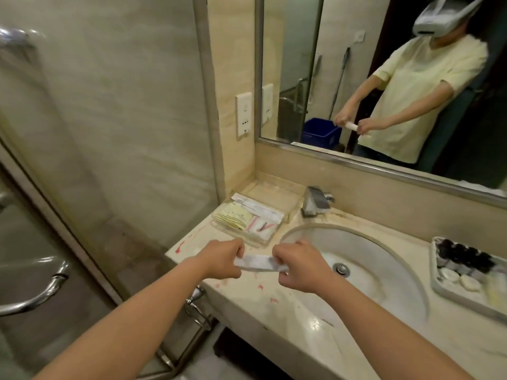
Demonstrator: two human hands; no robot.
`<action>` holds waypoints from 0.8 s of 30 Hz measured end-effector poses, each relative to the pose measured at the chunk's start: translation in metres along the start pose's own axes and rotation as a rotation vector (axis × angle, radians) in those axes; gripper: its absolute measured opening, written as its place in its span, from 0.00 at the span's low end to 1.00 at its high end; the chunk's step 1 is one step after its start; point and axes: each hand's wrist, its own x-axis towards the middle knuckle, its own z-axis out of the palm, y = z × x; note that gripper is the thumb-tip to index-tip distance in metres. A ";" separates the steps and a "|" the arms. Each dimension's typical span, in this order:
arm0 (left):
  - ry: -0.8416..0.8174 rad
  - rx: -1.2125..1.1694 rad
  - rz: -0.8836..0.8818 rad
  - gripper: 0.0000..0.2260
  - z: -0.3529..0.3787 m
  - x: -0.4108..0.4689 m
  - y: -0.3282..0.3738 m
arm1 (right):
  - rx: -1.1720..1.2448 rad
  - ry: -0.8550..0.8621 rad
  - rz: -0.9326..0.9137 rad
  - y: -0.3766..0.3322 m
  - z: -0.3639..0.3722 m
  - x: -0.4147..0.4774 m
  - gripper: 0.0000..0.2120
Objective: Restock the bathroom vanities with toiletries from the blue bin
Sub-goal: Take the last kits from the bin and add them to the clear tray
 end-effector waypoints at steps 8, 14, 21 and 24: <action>0.193 0.038 0.060 0.11 -0.011 0.082 -0.032 | 0.068 0.052 0.203 0.034 0.016 0.057 0.09; 0.194 0.056 0.062 0.11 -0.021 0.149 -0.080 | 0.080 0.079 0.287 0.047 0.030 0.122 0.11; 0.114 0.145 0.119 0.13 -0.025 0.233 -0.129 | 0.097 0.021 0.425 0.068 0.058 0.193 0.13; 0.078 0.152 0.127 0.13 -0.018 0.262 -0.144 | 0.101 -0.005 0.473 0.078 0.072 0.217 0.12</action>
